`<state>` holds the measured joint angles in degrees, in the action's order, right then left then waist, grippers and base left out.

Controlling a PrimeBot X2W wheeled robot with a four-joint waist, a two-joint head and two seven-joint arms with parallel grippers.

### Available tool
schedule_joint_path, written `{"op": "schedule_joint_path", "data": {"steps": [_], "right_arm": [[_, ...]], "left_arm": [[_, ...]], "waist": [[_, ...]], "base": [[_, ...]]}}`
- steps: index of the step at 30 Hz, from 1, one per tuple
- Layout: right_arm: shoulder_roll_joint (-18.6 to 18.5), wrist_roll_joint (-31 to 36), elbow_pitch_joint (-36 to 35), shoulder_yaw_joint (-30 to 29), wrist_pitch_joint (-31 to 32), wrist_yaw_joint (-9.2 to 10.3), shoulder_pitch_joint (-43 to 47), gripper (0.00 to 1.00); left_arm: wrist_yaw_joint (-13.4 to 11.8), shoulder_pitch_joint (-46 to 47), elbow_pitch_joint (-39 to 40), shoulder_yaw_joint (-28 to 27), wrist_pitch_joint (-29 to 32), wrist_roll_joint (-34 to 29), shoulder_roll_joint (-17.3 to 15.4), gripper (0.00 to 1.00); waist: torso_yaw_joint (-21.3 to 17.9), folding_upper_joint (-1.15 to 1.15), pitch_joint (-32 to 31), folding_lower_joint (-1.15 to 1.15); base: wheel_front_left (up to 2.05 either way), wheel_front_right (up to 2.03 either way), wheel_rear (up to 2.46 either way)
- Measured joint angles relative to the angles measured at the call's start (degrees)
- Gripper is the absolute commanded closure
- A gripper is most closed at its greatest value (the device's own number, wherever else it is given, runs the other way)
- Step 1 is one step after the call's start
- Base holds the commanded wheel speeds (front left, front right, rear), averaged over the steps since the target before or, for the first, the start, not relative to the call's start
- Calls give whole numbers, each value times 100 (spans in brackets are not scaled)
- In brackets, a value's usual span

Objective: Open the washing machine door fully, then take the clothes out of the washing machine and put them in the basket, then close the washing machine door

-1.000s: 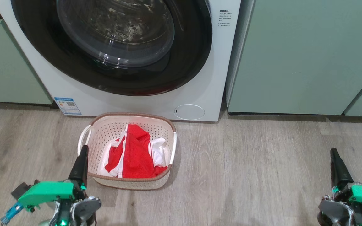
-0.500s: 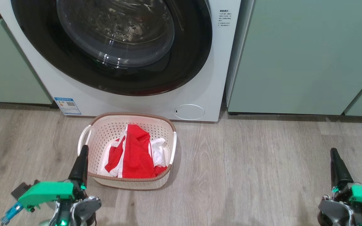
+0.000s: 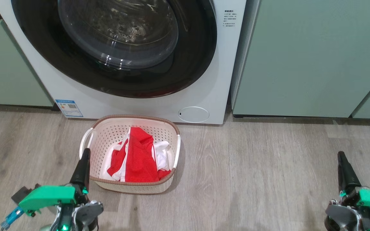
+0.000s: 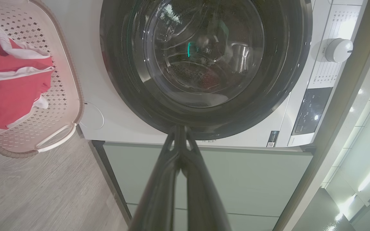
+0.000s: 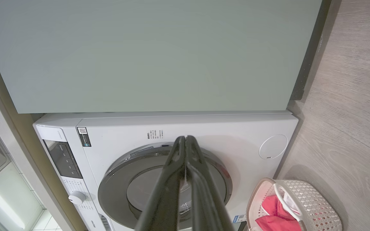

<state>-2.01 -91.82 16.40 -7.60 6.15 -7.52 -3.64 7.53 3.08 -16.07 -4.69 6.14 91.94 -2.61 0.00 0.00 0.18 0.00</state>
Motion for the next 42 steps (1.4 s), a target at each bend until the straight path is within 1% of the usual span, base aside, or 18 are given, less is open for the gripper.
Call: {"op": "schedule_joint_path", "data": {"steps": [42], "right_arm": [[0, 0, 0, 0, 0, 0, 0, 100]], "left_arm": [[0, 0, 0, 0, 0, 0, 0, 100]], "waist": [[0, 0, 0, 0]], "base": [[0, 0, 0]]}}
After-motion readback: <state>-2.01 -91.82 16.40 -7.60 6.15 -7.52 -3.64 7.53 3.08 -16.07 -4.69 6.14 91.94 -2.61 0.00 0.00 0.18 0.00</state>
